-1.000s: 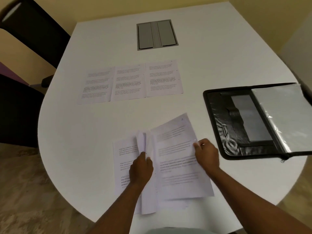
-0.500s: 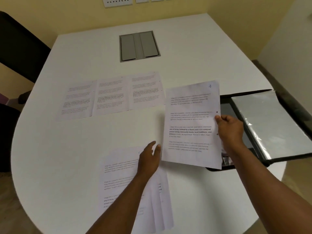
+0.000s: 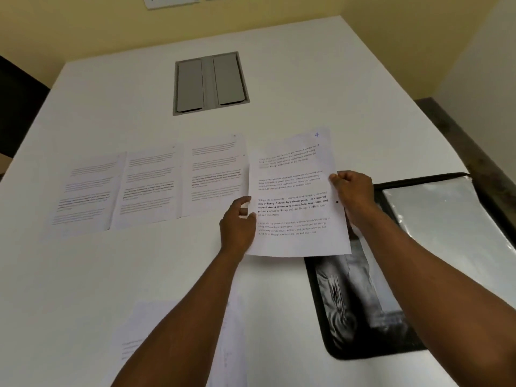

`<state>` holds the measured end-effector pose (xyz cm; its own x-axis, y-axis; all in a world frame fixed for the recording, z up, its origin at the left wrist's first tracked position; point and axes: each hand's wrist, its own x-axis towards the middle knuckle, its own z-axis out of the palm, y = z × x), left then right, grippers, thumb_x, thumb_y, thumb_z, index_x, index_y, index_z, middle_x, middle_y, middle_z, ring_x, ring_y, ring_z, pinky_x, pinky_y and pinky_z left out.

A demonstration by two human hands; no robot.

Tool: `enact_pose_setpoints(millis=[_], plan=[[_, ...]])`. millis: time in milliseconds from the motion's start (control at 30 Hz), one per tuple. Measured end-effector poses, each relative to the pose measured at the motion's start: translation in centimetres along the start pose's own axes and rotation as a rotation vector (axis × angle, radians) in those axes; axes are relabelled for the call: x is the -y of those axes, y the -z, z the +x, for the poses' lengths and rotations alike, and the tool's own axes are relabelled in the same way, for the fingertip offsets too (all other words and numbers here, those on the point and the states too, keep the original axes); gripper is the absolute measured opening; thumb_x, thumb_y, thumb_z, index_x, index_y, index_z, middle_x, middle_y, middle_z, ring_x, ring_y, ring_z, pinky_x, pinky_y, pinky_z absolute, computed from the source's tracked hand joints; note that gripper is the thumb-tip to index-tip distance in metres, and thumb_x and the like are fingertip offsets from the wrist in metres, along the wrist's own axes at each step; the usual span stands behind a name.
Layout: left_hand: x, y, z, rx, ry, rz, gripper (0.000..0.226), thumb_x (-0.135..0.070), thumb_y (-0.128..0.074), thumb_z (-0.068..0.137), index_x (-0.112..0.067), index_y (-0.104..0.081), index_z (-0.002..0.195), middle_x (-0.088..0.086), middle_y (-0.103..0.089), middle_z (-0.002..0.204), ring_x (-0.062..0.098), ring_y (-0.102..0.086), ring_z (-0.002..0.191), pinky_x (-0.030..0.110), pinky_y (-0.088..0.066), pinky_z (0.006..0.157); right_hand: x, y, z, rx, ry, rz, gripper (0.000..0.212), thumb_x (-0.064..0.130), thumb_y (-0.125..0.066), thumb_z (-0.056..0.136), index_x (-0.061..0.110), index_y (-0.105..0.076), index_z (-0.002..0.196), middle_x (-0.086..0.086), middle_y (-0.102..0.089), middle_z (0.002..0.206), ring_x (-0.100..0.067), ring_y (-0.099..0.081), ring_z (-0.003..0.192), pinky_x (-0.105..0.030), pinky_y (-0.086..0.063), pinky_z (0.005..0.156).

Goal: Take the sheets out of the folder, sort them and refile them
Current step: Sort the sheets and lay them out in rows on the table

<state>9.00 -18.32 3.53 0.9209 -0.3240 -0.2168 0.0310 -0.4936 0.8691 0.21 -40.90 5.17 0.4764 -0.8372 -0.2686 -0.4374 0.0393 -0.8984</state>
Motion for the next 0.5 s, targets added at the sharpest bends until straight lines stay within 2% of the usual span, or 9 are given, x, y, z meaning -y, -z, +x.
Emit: enact_pose_setpoints(millis=[67,200,267,400,500], plan=[[-0.3,-1.5,2.9,-0.013,-0.019,0.062,0.03,-0.01,-0.06,0.092,-0.017,-0.063,0.121,0.003,-0.063,0.118,0.016,-0.059,0.105,0.016,-0.043,0.087,0.4,-0.9,3.5,-0.003,0.009,-0.024,0.018,0.022,-0.064,0.093,0.019,-0.065,0.075,-0.001,-0.065,0.077,-0.014,-0.056,0.062,-0.025,-0.049,0.06],[-0.6,-4.1,9.1,-0.025,-0.048,0.199,0.028,-0.008,-0.06,0.09,-0.013,-0.065,0.117,0.002,-0.065,0.111,0.016,-0.06,0.099,0.012,-0.037,0.083,0.2,-3.2,10.3,-0.004,0.047,-0.101,0.016,0.025,-0.064,0.092,0.013,-0.068,0.081,-0.001,-0.064,0.077,-0.019,-0.059,0.069,-0.037,-0.056,0.075],[-0.5,-5.1,11.9,-0.034,-0.062,0.258,0.029,-0.009,-0.061,0.09,-0.013,-0.065,0.119,0.001,-0.064,0.109,0.011,-0.057,0.094,0.011,-0.035,0.08,-0.1,-4.6,13.1,-0.008,0.061,-0.108,0.017,0.024,-0.065,0.091,0.011,-0.069,0.08,0.0,-0.064,0.077,-0.018,-0.059,0.071,-0.037,-0.055,0.077],[-0.1,-6.6,15.8,-0.051,-0.126,0.379,0.031,-0.011,-0.063,0.089,-0.011,-0.064,0.12,0.004,-0.064,0.108,0.008,-0.052,0.089,0.012,-0.034,0.08,-0.2,-6.7,17.7,-0.022,0.083,-0.121,0.013,0.023,-0.067,0.088,0.017,-0.067,0.077,0.002,-0.066,0.083,-0.017,-0.06,0.077,-0.032,-0.053,0.081],[0.9,-7.5,17.3,-0.016,-0.186,0.467,0.033,-0.016,-0.064,0.088,-0.01,-0.063,0.121,0.007,-0.061,0.111,0.016,-0.057,0.097,0.016,-0.038,0.082,-0.8,-7.5,20.0,-0.024,0.071,-0.176,0.014,0.027,-0.068,0.088,0.013,-0.071,0.09,-0.001,-0.07,0.097,-0.015,-0.063,0.078,-0.034,-0.055,0.085]])
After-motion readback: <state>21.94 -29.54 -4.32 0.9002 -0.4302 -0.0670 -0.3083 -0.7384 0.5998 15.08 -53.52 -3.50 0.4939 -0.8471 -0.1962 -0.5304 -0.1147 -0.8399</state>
